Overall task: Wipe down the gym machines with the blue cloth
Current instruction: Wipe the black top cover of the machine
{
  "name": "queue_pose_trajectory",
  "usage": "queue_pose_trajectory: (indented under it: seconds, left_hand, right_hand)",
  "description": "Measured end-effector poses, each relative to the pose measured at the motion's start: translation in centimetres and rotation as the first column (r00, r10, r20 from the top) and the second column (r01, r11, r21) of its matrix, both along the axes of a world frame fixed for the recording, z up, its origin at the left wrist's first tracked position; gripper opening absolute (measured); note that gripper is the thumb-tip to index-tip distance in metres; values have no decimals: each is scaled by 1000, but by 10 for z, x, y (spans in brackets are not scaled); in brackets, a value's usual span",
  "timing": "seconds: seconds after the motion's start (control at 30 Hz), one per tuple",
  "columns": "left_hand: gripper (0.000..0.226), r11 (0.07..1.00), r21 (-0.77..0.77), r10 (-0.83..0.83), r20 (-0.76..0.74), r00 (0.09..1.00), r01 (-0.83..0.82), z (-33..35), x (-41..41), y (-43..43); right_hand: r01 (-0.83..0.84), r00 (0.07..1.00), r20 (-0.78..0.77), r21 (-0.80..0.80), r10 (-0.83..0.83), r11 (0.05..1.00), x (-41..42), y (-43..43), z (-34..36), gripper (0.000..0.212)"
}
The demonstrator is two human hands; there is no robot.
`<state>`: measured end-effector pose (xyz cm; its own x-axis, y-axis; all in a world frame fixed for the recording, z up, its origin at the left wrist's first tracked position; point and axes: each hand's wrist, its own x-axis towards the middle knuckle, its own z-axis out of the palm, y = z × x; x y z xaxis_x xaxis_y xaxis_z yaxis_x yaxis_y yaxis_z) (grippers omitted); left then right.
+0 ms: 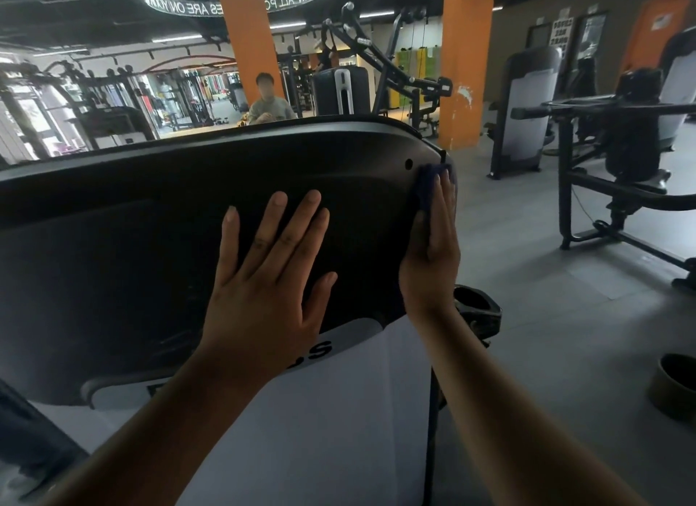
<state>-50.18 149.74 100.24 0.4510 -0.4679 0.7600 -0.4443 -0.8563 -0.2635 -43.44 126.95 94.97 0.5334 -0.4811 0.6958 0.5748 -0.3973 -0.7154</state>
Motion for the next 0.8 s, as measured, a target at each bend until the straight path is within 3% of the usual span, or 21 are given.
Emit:
queue_pose_trajectory:
  seconds: [0.1, 0.2, 0.3, 0.4, 0.57, 0.63, 0.73, 0.8]
  left_hand:
    - [71, 1000, -16, -10, -4, 1000, 10, -1, 0, 1]
    - [68, 999, -49, -22, 10, 1000, 23, -1, -2, 8]
    - [63, 999, -49, -20, 36, 999, 21, -2, -2, 17]
    - [60, 998, -53, -15, 48, 999, 17, -2, -5, 29]
    - [55, 998, -68, 12, 66, 998, -7, -2, -9, 53]
    - [54, 998, -62, 23, 75, 997, -19, -1, -9, 63]
    - [54, 999, -40, 35, 88, 995, -32, 1, -10, 77]
    - [54, 999, -30, 40, 87, 995, -37, 1, -12, 84]
  right_hand:
    - [-10, 1000, 6, 23, 10, 1000, -5, 3, -11, 54]
    - [-19, 994, -105, 65, 26, 998, -28, 38, -39, 58]
    - [-38, 997, -77, -151, 27, 988, -40, 65, -56, 64]
    - [36, 999, -6, -336, -40, 941, -26, 39, -57, 62]
    - [105, 986, -116, -100, -116, 989, -18, 28, -34, 58]
    - [95, 994, -23, -219, -102, 971, -25, 61, -31, 57]
    - [115, 980, 197, -525, -11, 843, -29, 97, -36, 55]
    - [157, 971, 238, -597, -14, 786, -25, 93, -35, 57]
